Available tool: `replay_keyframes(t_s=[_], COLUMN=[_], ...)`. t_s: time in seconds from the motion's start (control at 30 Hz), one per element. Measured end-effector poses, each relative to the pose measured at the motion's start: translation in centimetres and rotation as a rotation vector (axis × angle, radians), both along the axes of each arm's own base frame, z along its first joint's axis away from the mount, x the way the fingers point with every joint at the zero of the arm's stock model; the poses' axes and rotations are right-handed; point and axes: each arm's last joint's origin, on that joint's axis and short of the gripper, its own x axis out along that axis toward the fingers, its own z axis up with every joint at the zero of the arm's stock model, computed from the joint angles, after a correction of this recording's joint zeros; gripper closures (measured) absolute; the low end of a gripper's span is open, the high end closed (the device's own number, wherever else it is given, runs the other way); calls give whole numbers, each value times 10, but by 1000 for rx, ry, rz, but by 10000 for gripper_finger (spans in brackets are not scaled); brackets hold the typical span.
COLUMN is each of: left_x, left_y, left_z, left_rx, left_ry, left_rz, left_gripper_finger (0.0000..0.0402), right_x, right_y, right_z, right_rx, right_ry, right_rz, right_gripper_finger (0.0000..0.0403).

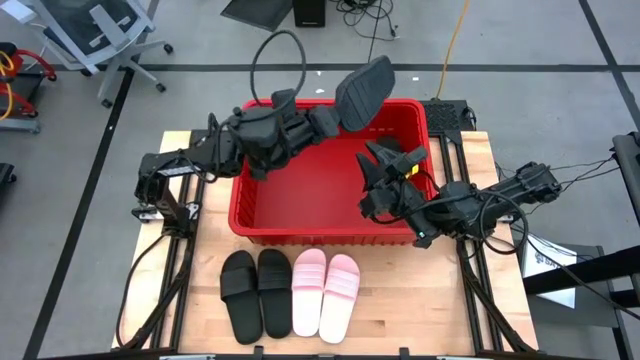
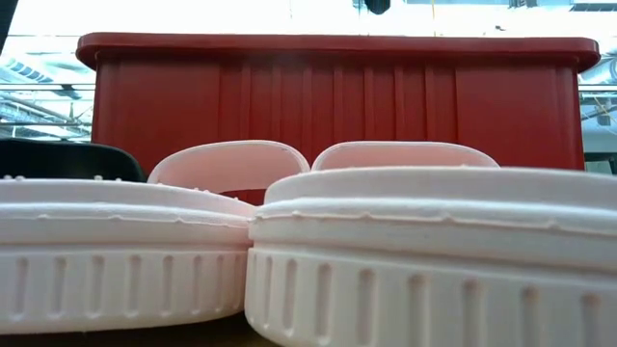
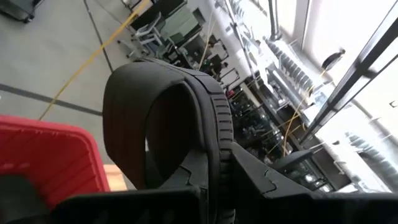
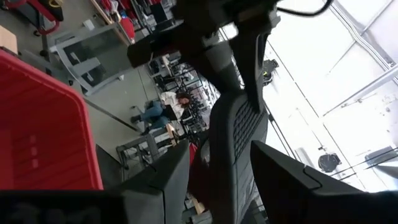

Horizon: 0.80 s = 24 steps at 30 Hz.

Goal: Pick and place slides into bin
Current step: Put the black slide into the red container

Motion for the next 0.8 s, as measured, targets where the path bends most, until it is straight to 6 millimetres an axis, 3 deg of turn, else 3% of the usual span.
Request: replay_keyframes(t_s=[0.6,0.8], left_x=[-3,5], left_y=[8,2], left_z=[3,2], left_rx=[32,-1], left_ry=[15,-55], left_rz=[25,-45], left_gripper_finger=[371,371], right_x=[5,9], right_y=[-16,-33], right_z=[1,4], right_rx=[-41,-27], right_ry=[16,-44], right_rz=[-23,-77], right_gripper_finger=[240,240])
